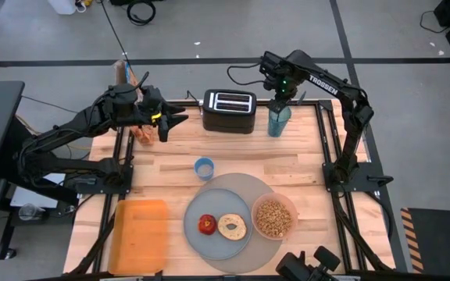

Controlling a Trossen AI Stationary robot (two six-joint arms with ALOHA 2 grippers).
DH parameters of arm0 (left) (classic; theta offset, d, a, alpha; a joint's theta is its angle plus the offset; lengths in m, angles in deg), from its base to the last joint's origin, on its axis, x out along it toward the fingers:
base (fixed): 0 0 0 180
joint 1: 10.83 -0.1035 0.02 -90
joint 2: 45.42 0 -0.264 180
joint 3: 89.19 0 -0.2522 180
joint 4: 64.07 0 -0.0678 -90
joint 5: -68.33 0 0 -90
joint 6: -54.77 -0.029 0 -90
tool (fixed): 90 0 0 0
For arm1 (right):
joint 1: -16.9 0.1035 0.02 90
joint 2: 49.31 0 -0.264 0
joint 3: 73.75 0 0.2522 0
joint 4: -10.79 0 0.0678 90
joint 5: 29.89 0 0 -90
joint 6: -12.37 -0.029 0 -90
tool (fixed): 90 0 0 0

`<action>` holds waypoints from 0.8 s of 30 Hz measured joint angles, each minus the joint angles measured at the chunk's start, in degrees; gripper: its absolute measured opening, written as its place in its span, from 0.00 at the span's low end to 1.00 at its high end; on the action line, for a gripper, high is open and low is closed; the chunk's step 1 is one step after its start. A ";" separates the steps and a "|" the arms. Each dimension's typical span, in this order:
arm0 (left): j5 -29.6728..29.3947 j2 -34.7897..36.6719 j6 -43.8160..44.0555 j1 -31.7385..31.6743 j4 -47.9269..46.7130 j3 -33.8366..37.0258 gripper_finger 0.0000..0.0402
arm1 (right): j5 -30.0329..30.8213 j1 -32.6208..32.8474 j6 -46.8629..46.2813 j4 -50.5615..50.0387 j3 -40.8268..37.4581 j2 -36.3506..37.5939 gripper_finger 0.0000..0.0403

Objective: Arrange a breakfast setting
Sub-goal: Put the black spoon from the blue cup on the brown placemat

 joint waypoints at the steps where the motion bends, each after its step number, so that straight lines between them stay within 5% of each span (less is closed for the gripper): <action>1: 0.00 0.00 0.02 0.00 -0.02 0.00 0.43 | 0.04 0.10 0.00 0.19 0.00 0.00 0.04; 24: 0.02 0.02 -0.50 0.02 -1.75 0.00 0.43 | 3.14 3.90 0.08 0.11 0.00 1.25 0.04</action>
